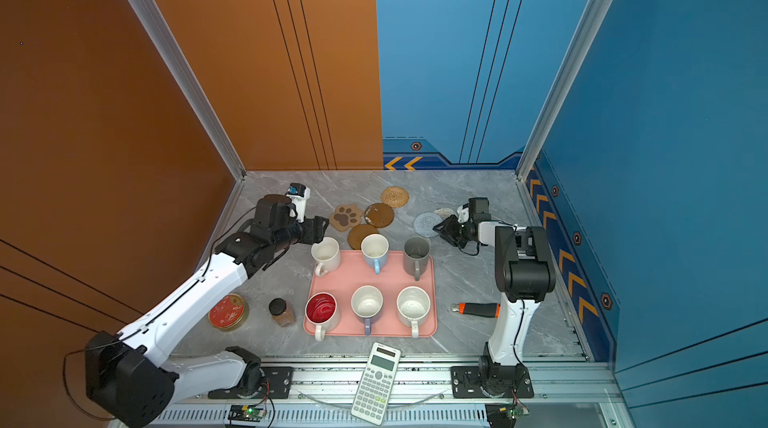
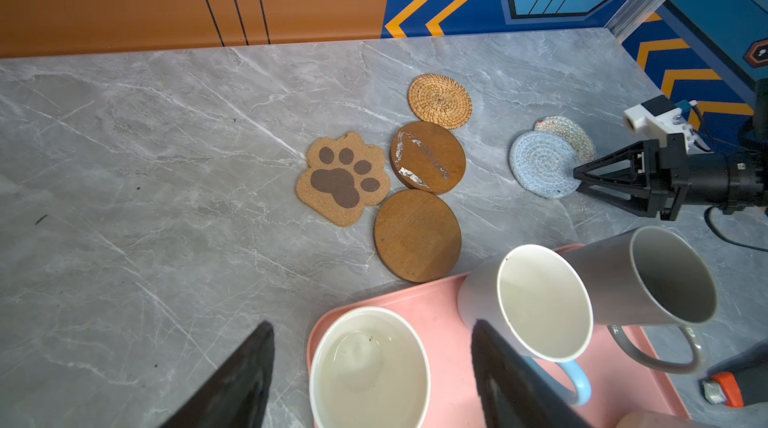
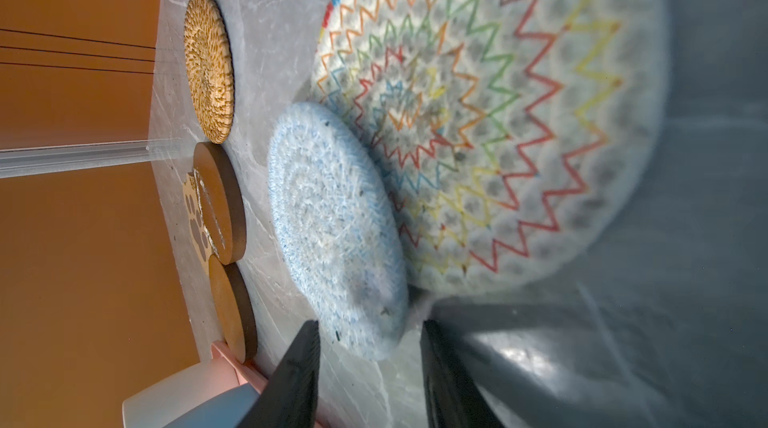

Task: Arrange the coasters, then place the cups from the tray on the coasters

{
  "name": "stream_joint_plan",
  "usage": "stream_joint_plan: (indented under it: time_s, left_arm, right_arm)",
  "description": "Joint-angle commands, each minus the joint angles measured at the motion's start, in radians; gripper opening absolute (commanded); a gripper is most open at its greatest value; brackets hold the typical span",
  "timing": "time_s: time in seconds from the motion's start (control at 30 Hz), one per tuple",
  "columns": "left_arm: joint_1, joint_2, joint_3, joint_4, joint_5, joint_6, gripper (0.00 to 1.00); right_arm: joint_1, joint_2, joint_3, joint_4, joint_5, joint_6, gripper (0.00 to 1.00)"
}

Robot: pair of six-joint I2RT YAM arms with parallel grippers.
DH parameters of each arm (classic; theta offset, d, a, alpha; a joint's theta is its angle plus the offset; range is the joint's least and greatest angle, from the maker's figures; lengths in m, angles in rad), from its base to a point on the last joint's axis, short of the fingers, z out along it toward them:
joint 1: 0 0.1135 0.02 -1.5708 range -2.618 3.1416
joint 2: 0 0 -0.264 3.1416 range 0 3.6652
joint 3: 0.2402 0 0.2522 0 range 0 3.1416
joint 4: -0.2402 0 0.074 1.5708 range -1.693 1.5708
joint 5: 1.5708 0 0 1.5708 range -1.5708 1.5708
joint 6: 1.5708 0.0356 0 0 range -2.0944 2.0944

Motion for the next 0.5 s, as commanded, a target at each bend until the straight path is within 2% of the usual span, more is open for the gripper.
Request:
stream_joint_plan:
  time_s: [0.0, 0.27, 0.47]
  left_arm:
    - [-0.011, -0.003, 0.032, -0.021, -0.026, 0.020, 0.75]
    - [-0.011, 0.000, 0.037, -0.022, -0.028, 0.023, 0.76]
    - [-0.011, 0.003, 0.040, -0.022, -0.029, 0.026, 0.75]
  right_arm:
    - [-0.002, 0.022, -0.012, 0.036, -0.015, 0.024, 0.39]
    - [0.013, 0.040, -0.017, 0.088, -0.032, 0.056, 0.34]
    - [0.023, 0.055, 0.000, 0.088, -0.035, 0.062, 0.25]
